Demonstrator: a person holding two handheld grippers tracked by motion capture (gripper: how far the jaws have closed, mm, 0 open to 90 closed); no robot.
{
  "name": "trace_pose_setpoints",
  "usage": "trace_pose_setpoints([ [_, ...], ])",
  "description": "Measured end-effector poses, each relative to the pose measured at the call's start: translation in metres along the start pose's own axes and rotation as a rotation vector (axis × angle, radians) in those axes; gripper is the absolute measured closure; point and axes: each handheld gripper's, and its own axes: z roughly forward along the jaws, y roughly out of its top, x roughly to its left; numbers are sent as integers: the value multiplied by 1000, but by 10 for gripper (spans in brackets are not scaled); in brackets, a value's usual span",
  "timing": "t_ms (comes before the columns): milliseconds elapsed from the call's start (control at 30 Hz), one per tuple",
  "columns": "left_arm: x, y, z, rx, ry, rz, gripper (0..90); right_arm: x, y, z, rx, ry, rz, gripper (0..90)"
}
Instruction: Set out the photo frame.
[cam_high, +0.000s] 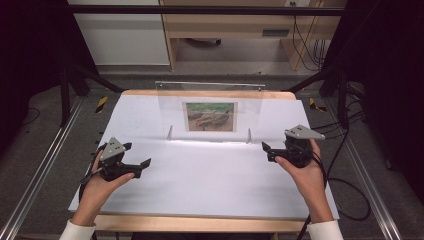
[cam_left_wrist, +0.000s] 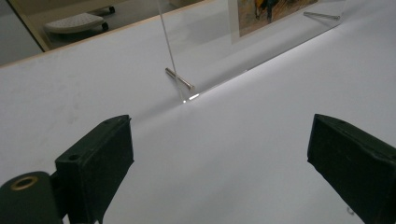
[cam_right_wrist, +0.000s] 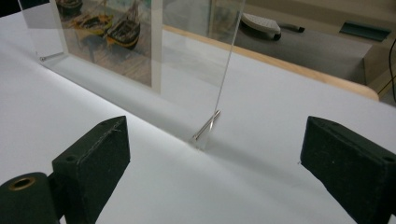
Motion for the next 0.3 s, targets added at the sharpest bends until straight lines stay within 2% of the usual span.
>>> trace_pose_setpoints([
  [133, 2, -15, 2, 5, 55, -14, 67, 3, -23, 2, 19, -9, 18, 76],
  [200, 2, -23, 2, -14, 78, -30, 67, 5, -35, 4, 23, -25, 13, 70],
  [300, 0, -36, 3, -53, 96, -50, 67, 9, -53, 8, 17, -21, 30, 70],
])
